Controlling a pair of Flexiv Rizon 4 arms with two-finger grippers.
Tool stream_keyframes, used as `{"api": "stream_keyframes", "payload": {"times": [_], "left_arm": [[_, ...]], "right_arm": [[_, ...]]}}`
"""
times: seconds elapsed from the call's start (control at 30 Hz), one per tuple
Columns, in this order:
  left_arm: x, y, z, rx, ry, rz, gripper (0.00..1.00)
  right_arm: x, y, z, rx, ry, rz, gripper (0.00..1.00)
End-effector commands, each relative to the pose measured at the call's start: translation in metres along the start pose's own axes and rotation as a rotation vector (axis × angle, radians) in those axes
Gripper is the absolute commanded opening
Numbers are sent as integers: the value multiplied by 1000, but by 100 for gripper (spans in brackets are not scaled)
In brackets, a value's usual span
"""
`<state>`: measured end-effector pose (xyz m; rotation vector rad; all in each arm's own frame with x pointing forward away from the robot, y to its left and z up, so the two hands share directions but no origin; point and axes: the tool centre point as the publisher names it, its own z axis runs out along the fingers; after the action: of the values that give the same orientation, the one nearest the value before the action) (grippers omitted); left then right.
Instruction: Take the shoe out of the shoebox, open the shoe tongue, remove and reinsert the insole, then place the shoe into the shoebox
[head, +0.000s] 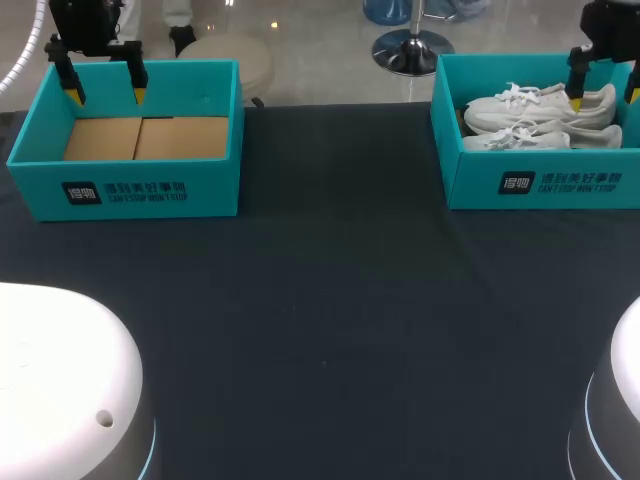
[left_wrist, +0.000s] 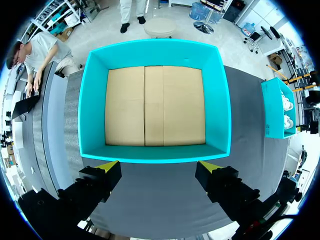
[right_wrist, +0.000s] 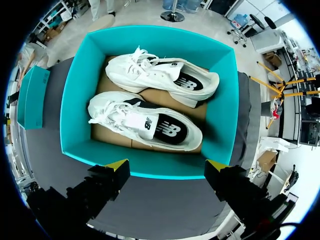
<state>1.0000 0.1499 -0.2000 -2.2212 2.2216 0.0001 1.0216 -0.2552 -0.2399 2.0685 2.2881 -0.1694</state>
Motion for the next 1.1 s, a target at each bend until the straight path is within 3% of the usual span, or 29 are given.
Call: {"api": "stream_keyframes", "payload": {"times": [0.03,0.6,1.1], "left_arm": [[0,0,0,0,0,0,100],[0,0,0,0,0,0,100],[0,0,0,0,0,0,100]], "right_arm": [[-1,2,0,4,0,0,100],[-3,1,1,-12,-5,-4,100],[-25,-5,36,-49,26,19,100]]}}
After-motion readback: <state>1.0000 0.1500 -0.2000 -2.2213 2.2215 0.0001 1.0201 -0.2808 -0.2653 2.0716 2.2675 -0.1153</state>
